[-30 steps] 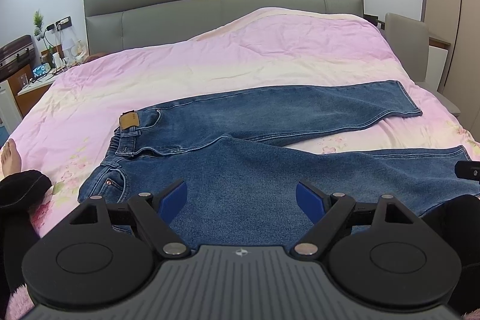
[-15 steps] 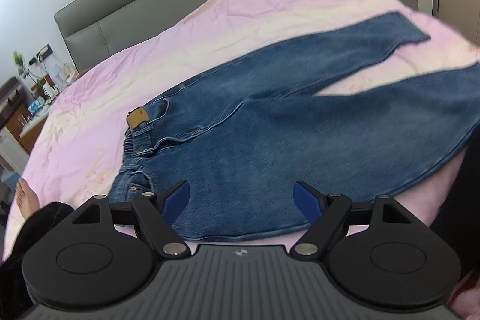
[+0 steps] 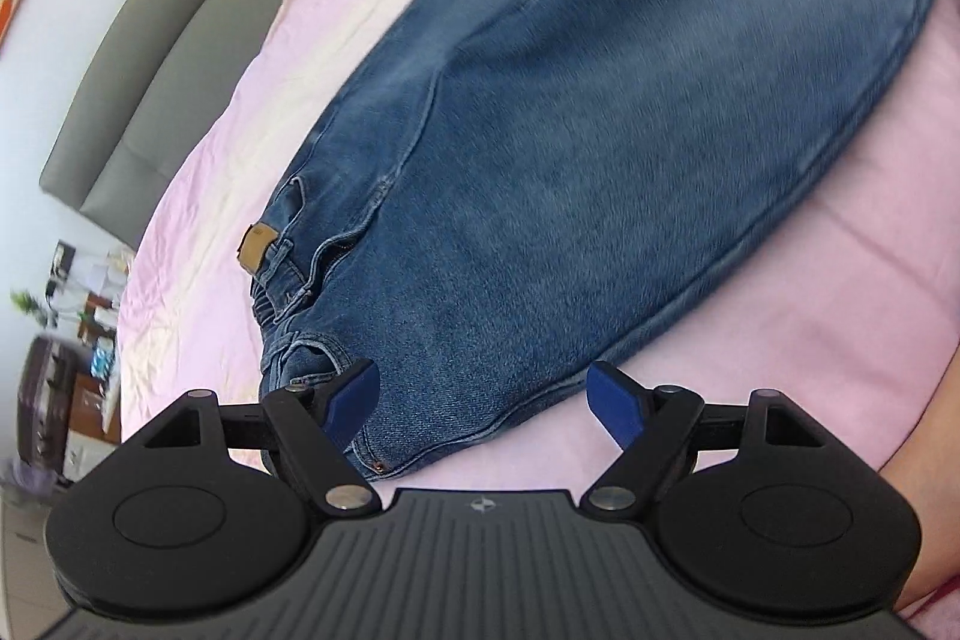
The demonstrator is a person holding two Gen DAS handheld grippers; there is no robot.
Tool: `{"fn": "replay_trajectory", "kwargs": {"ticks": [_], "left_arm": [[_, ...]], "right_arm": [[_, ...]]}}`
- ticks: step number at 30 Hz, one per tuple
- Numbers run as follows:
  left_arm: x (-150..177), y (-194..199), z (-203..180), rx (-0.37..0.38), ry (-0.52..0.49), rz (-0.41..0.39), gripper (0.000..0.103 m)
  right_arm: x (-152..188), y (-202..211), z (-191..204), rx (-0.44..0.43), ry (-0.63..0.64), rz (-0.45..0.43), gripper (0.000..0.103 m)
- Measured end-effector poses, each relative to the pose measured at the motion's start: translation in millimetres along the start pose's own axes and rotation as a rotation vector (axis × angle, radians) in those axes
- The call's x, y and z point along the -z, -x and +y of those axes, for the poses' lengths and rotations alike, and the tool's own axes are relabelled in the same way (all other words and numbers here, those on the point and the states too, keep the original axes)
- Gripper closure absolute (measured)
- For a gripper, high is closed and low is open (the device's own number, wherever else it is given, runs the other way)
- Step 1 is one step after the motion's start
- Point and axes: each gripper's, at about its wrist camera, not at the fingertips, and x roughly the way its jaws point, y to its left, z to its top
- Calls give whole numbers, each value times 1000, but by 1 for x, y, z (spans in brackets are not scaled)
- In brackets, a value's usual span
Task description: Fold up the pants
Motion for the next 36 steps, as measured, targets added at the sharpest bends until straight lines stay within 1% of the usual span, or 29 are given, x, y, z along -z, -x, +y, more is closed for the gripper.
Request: {"fn": "replay_trajectory", "kwargs": {"ticks": [3, 5, 6, 7, 8, 10, 12, 16, 18, 19, 20, 21, 22, 23, 24, 25, 26, 27, 28, 30, 32, 36], "left_arm": [[4, -11, -11, -20, -108, 3, 11], [6, -19, -18, -38, -174, 4, 11], [7, -23, -21, -41, -201, 9, 11], [8, -29, -25, -46, -227, 19, 11], [9, -34, -28, -62, -251, 28, 11], [9, -42, -34, -107, -290, 32, 10], [6, -48, -39, -136, -302, 35, 9], [-1, -62, -41, -177, -284, 27, 6], [-3, -66, -38, -188, -264, 17, 6], [-4, -67, -37, -194, -252, 8, 6], [-4, -67, -35, -202, -240, -1, 6], [-4, -68, -34, -205, -228, -4, 8], [-5, -68, -32, -202, -216, -8, 14], [-5, -67, -32, -193, -204, -10, 25], [-6, -65, -33, -180, -195, -11, 32], [-7, -63, -33, -168, -187, -13, 50], [-8, -62, -34, -159, -178, -16, 64], [-8, -60, -36, -165, -172, -20, 67], [-8, -57, -37, -179, -167, -29, 72], [-8, -50, -35, -192, -130, -48, 77], [-11, -42, -24, -181, -52, -64, 82], [-24, -28, 9, -151, 132, -88, 84]], "right_arm": [[12, -17, 4, -9, 121, 48, 29], [19, -27, 9, -20, 181, 64, 23], [22, -32, 13, -36, 211, 66, 22], [26, -35, 17, -40, 246, 62, 19], [28, -37, 22, -36, 279, 52, 14], [31, -40, 32, -32, 339, 29, 12], [31, -46, 38, -12, 389, 9, 11], [25, -54, 41, 10, 396, -42, 11], [21, -56, 43, 20, 391, -74, 17], [19, -56, 43, 12, 387, -82, 29], [17, -56, 44, 11, 385, -86, 36], [15, -56, 46, 12, 392, -92, 39], [15, -54, 48, 10, 405, -98, 47], [14, -53, 51, 13, 423, -104, 56], [14, -52, 53, 13, 432, -108, 60], [13, -49, 54, 12, 432, -113, 68], [11, -46, 55, 12, 430, -120, 76], [10, -43, 56, 17, 429, -131, 79], [6, -38, 58, 29, 429, -153, 83], [4, -28, 55, 44, 411, -191, 86], [-3, -16, 51, 65, 372, -234, 90], [-24, 6, 42, 107, 312, -310, 93]]}}
